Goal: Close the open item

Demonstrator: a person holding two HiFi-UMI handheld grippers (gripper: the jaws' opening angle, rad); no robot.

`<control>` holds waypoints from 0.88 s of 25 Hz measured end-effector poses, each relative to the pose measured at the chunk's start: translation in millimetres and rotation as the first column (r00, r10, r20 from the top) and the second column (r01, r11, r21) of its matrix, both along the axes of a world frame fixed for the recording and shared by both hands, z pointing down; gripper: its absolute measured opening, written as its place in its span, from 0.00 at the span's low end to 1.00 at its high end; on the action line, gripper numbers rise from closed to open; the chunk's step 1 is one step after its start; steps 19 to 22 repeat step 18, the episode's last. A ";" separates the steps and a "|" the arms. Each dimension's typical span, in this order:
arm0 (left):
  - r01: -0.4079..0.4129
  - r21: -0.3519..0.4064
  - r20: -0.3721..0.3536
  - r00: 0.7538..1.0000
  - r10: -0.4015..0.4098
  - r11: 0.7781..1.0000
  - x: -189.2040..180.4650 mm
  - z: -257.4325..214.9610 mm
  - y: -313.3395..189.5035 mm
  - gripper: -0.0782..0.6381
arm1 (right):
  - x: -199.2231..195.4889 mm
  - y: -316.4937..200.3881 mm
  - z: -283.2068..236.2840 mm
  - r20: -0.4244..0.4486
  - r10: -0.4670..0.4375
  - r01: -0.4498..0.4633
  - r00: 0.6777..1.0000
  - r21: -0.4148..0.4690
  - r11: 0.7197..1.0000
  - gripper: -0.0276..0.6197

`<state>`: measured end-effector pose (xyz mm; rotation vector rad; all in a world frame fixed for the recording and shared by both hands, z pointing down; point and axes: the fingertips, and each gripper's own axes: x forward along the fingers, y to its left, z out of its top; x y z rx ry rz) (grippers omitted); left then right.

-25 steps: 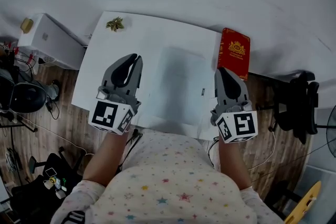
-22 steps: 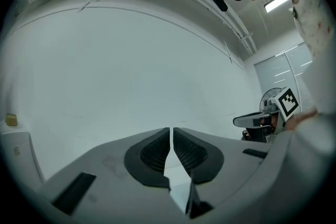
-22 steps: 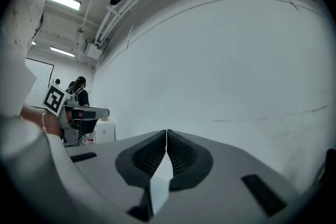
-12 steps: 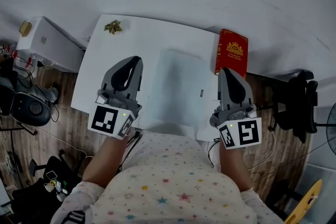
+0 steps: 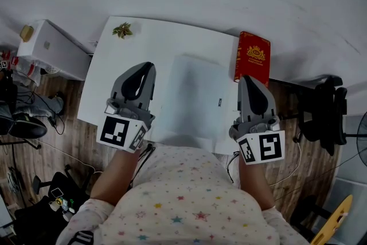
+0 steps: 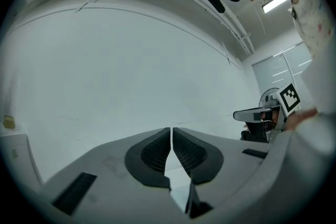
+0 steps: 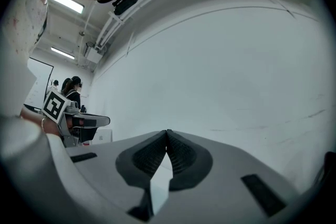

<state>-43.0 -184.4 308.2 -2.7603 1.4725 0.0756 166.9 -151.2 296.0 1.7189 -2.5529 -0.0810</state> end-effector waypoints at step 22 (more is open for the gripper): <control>-0.002 0.001 0.023 1.000 0.002 1.000 0.5 4.1 -2.0 0.14 | 0.2 -1.3 6.4 0.006 0.006 -0.006 1.000 -0.014 1.000 0.04</control>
